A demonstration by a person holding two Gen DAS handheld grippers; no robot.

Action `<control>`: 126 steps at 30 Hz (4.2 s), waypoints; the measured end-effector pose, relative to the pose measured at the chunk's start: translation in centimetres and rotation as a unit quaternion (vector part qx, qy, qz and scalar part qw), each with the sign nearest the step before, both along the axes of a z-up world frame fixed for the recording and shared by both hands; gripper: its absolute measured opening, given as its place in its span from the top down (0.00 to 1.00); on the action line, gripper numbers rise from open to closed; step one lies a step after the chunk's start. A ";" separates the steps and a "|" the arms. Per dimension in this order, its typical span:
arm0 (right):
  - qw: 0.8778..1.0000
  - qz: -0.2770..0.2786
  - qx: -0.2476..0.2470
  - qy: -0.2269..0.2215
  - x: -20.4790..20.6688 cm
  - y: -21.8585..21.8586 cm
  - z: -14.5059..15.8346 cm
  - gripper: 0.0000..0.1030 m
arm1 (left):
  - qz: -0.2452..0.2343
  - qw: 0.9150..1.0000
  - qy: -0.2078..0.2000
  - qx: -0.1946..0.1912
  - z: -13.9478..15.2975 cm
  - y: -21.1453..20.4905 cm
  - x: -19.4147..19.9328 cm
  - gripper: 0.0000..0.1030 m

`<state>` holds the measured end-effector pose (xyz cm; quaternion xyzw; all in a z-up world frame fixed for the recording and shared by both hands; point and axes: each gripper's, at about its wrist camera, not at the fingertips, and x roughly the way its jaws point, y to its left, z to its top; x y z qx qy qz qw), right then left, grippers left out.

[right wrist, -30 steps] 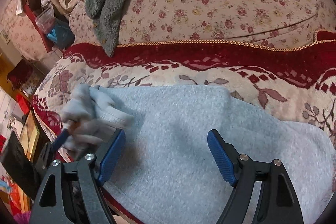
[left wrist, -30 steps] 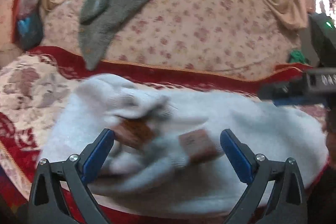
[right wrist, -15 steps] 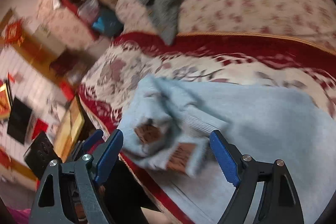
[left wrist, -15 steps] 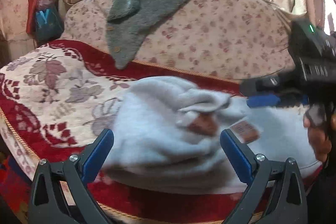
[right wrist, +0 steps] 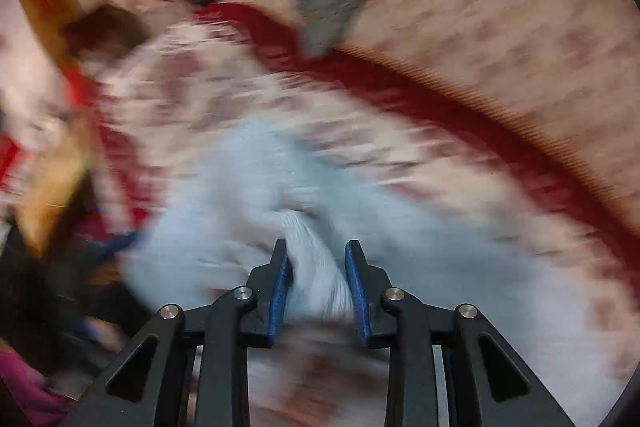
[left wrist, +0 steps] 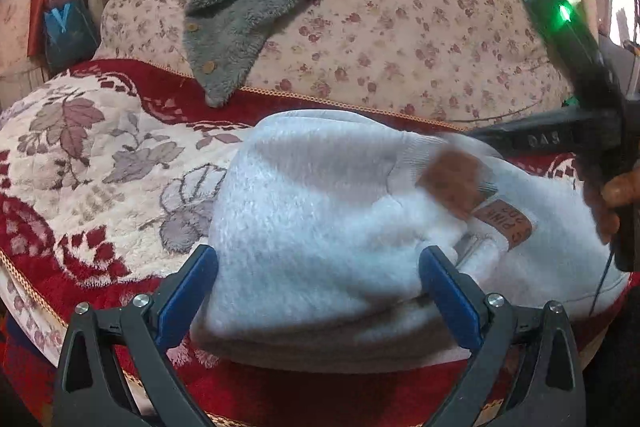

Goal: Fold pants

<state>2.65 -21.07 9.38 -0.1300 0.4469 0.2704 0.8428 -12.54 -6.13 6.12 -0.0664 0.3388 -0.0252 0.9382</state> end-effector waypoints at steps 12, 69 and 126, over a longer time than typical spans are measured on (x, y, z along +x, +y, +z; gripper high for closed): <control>0.994 0.092 0.054 -0.001 -2.2 4.5 3.6 0.07 | 0.002 1.000 -0.005 -0.013 0.2 -0.1 -0.1 0.02; 0.985 -0.093 0.146 0.019 -5.9 -10.9 0.3 0.27 | -0.033 0.999 0.006 0.013 2.3 -7.8 1.8 0.17; 0.875 -0.314 0.368 0.028 -17.1 -33.2 -10.7 0.01 | -0.497 0.847 0.158 0.100 -0.3 -42.1 16.5 0.10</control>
